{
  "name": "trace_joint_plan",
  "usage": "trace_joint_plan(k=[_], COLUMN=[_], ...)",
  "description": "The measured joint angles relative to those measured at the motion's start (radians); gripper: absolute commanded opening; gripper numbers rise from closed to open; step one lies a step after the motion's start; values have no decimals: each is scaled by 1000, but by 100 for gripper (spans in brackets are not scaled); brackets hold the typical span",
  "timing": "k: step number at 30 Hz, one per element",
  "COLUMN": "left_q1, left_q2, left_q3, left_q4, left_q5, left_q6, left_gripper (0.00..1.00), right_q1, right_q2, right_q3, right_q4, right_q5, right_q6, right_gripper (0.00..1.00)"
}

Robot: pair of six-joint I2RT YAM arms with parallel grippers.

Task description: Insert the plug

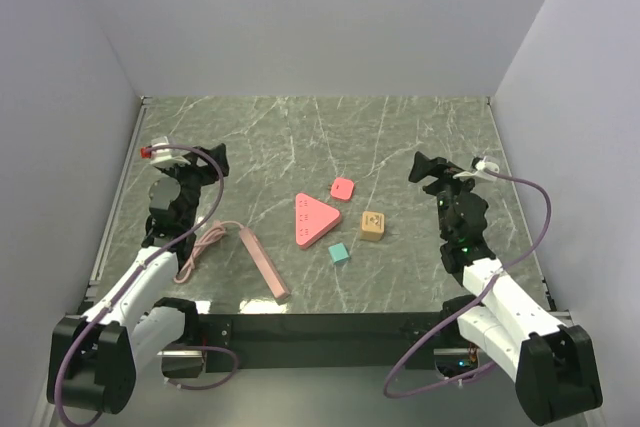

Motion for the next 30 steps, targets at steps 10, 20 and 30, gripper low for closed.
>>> trace_joint_plan(k=[10, 20, 30], left_q1=[-13, -13, -22], left_q2=[13, 53, 121], left_q3=[0, 2, 24], left_q4=[-14, -20, -38], left_q5=[-42, -65, -56], left_q6=[0, 0, 3], left_gripper=[99, 99, 99], right_q1=[3, 114, 265], right_q2=[175, 611, 885], right_q3=[176, 586, 785], right_q4=[-91, -381, -608], right_q5=[-53, -127, -137], right_q6=[-20, -50, -50], right_gripper=[96, 95, 92])
